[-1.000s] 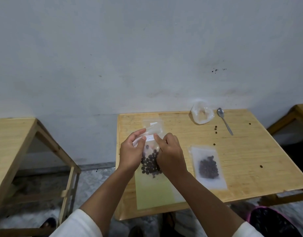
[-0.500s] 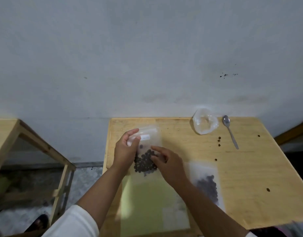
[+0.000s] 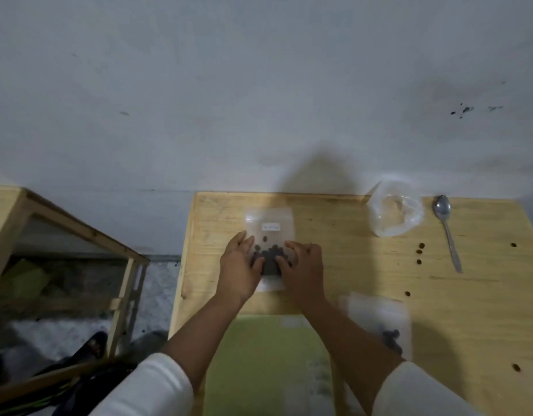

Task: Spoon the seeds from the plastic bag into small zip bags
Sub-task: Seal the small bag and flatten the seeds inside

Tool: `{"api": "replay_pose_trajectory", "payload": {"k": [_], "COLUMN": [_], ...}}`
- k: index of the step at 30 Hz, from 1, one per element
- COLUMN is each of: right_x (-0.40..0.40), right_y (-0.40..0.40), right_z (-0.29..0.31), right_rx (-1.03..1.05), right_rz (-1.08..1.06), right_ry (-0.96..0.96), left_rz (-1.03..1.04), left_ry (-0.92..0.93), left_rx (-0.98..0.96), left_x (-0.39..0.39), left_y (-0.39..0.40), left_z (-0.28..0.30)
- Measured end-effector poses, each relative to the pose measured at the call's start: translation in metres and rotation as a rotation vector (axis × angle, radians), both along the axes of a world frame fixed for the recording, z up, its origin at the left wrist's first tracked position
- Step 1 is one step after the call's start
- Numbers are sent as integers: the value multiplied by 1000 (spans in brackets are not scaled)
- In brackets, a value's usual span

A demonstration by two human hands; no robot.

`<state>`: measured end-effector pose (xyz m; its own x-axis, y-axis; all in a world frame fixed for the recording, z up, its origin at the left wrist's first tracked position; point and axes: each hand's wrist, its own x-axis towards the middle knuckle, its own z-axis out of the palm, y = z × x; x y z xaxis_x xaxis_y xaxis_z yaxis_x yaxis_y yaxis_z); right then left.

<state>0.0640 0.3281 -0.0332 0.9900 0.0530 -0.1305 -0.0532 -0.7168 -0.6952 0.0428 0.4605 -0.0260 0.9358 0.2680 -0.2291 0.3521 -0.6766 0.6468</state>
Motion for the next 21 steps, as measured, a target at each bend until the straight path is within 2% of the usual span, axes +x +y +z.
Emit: {"api": "replay_pose_trajectory", "payload": {"k": [9, 13, 17, 21], "right_x": [-9, -12, -18, -38], "right_y": [2, -6, -17, -37], "right_z": [-8, -3, 9, 23], "right_rx": [-310, -438, -500, -557], "right_rz": [282, 387, 385, 297], "right_ry": [-220, -173, -146, -130], "left_rz": [-201, -261, -245, -414], "left_ry": [70, 86, 53, -52], "left_rx": [84, 105, 60, 126], "left_x": [-6, -5, -9, -23], "left_y": [-11, -11, -15, -27], "left_z": [-5, 5, 21, 33]}}
